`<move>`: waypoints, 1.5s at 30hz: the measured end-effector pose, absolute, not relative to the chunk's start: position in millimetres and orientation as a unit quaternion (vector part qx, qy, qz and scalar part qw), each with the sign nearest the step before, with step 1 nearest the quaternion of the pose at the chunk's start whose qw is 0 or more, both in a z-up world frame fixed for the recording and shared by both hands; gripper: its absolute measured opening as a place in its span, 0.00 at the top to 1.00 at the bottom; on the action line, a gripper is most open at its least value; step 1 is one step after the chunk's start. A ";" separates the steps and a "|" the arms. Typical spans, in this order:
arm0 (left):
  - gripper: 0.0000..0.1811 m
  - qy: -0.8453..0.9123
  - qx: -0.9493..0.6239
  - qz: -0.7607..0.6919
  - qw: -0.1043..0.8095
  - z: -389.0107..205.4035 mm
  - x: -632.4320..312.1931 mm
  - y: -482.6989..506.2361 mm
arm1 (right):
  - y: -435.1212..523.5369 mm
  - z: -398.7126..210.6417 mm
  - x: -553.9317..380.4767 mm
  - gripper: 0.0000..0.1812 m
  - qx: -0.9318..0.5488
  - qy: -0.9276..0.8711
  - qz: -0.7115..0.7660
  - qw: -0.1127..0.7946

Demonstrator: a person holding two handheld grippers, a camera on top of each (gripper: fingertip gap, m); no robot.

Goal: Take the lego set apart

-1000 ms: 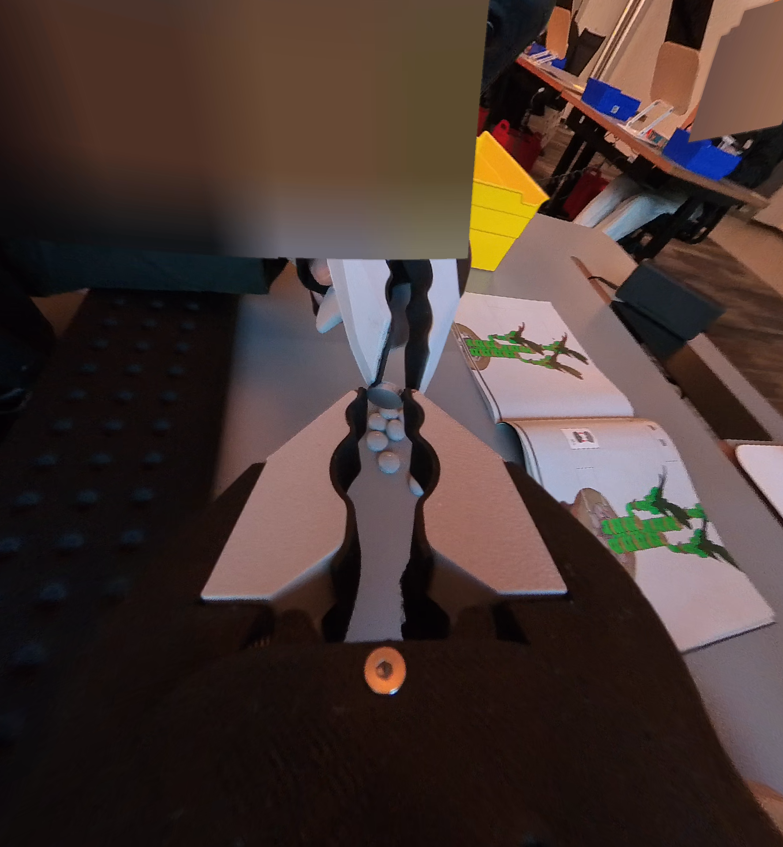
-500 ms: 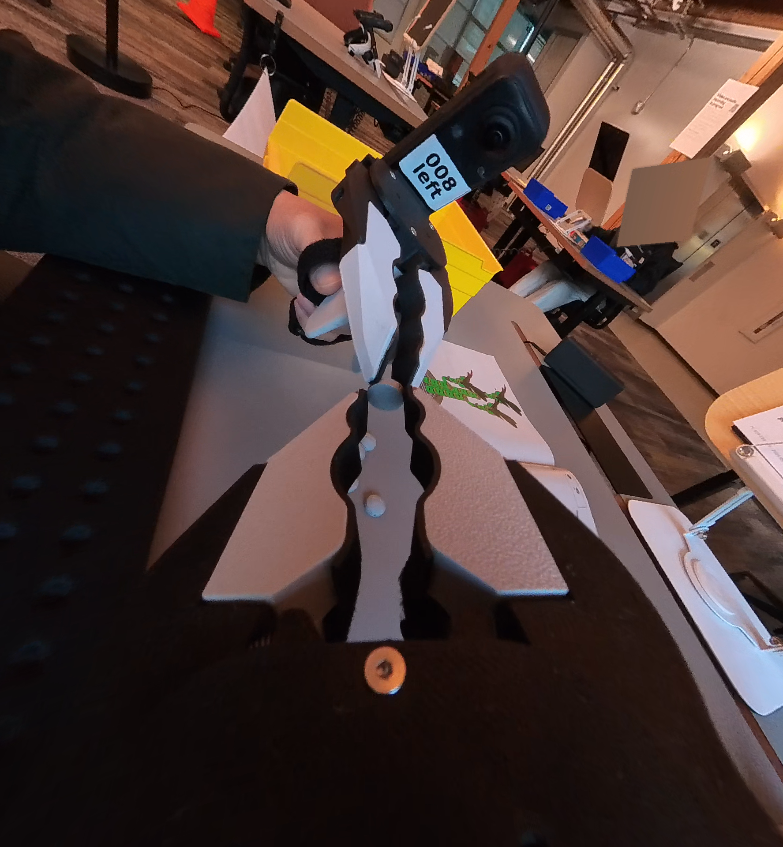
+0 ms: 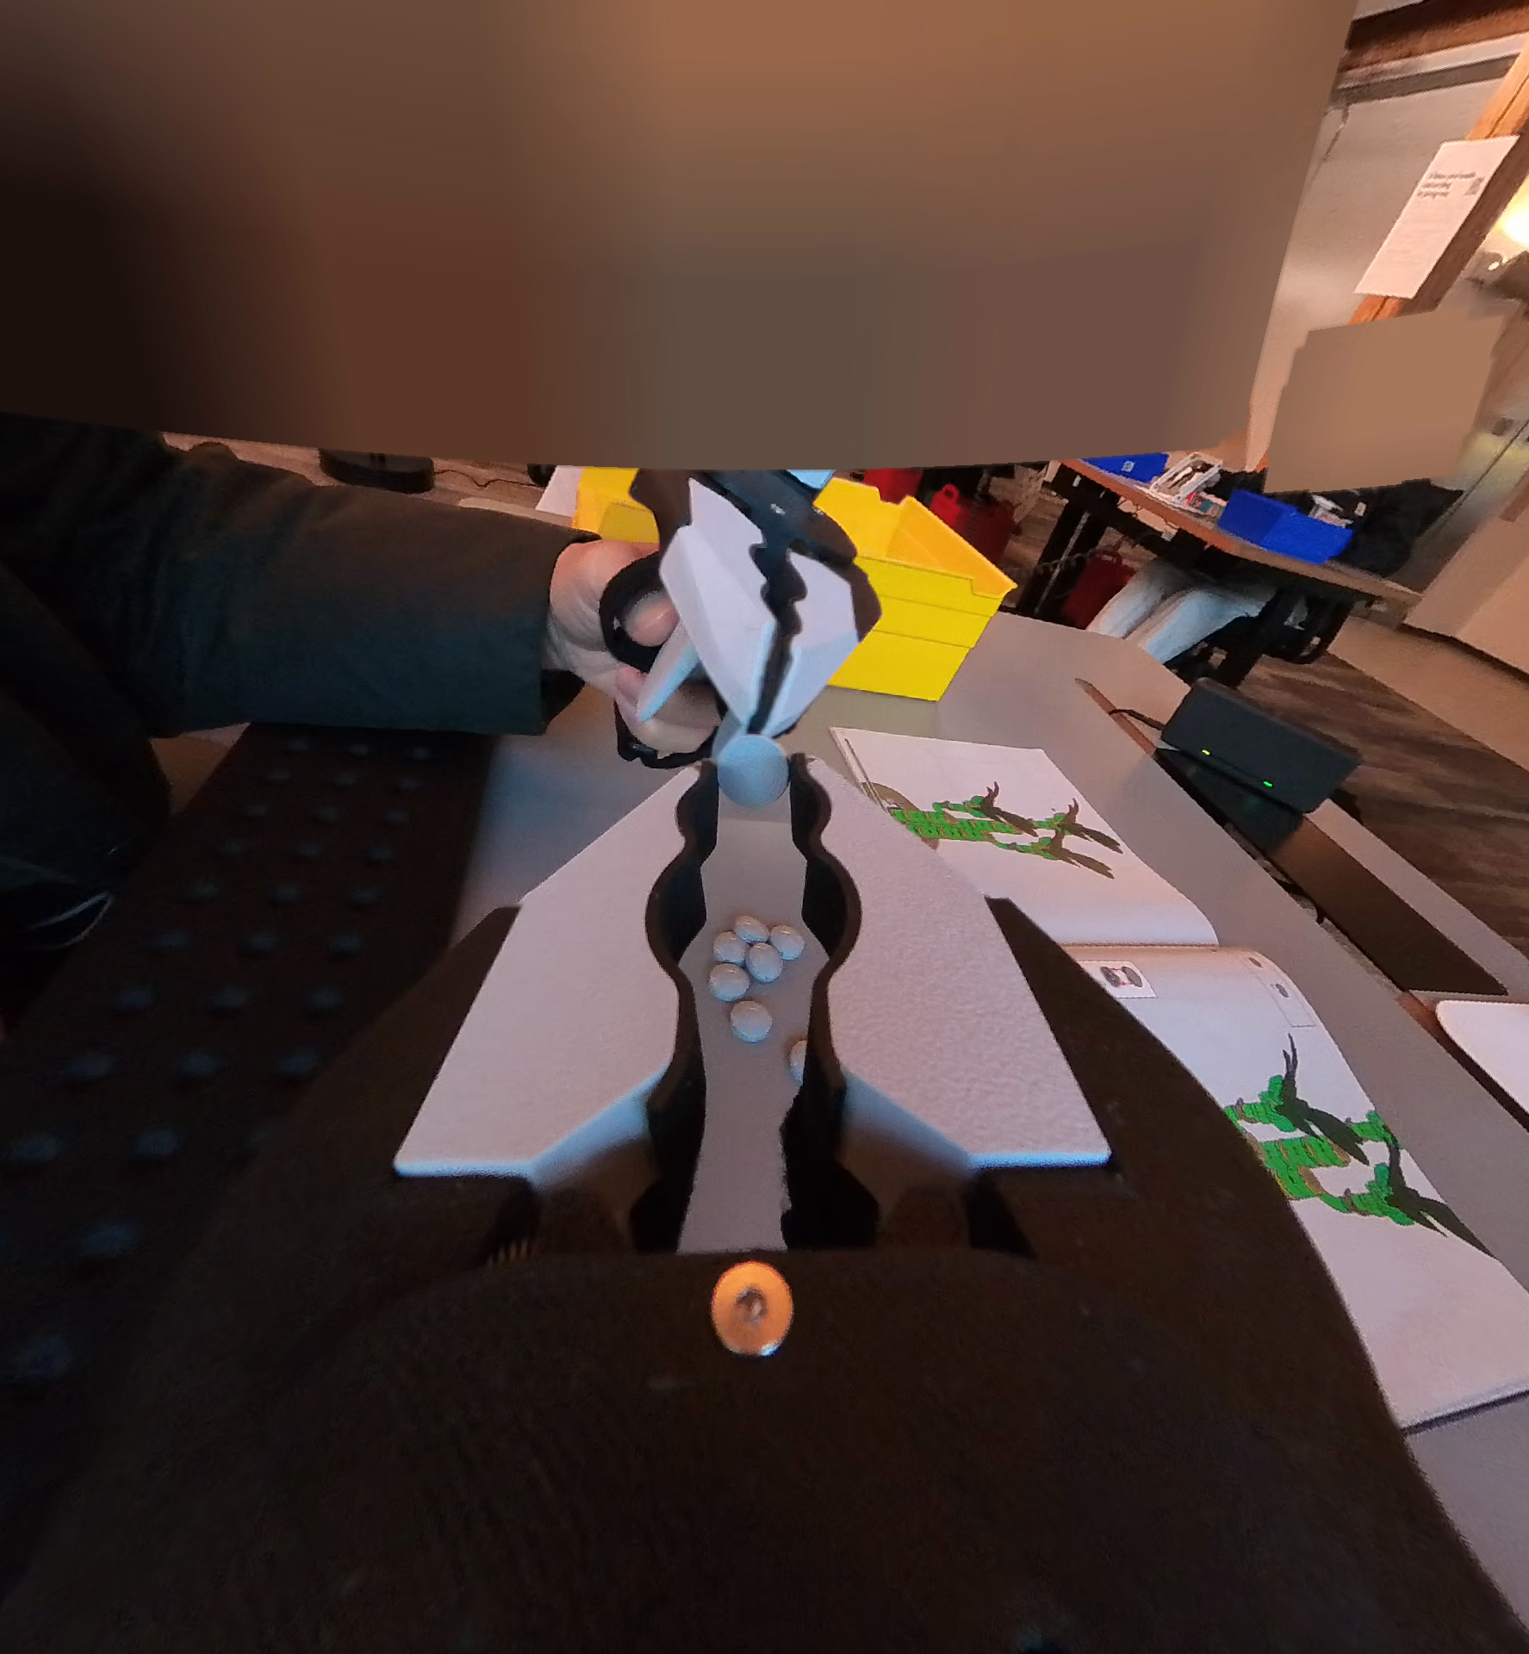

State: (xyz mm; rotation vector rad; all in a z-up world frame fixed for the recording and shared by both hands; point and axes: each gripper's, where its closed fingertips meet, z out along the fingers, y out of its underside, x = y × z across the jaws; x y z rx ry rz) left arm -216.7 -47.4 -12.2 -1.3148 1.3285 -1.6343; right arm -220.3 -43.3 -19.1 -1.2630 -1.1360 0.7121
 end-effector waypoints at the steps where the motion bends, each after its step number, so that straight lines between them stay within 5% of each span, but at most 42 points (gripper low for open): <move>1: 1.00 0.500 -0.505 -0.621 0.330 -12.0 -216.8 -44.1 | -44.8 -18.4 -221.2 0.92 -0.542 -0.493 0.308 0.606; 5: 0.87 0.452 -0.501 -0.674 0.299 -1.8 -217.5 -42.6 | -47.3 -13.2 -221.9 0.92 -0.517 -0.505 0.272 0.636; 8: 0.85 0.427 -0.487 -0.725 0.236 4.0 -217.6 -50.9 | -54.8 -1.2 -221.1 0.92 -0.465 -0.517 0.244 0.676; 16: 0.92 0.465 -0.476 -0.712 0.224 -1.3 -211.1 -69.7 | -60.2 0.5 -225.2 0.92 -0.422 -0.537 0.204 0.701; 23: 0.93 0.494 -0.488 -0.652 0.305 -4.6 -210.6 -59.1 | -51.3 0.0 -222.2 0.89 -0.445 -0.516 0.203 0.703; 32: 0.92 0.579 -0.465 -0.477 0.470 -15.0 -211.9 -47.4 | -25.2 0.9 -201.1 0.80 -0.595 -0.250 0.624 0.440; 35: 0.92 0.588 -0.450 -0.449 0.499 -14.0 -210.3 -48.3 | -32.3 -13.1 -215.7 0.81 -0.611 -0.244 0.654 0.373; 45: 0.92 0.608 -0.396 -0.400 0.560 -8.9 -211.8 -55.0 | -46.1 -9.9 -224.7 0.90 -0.604 -0.296 0.623 0.398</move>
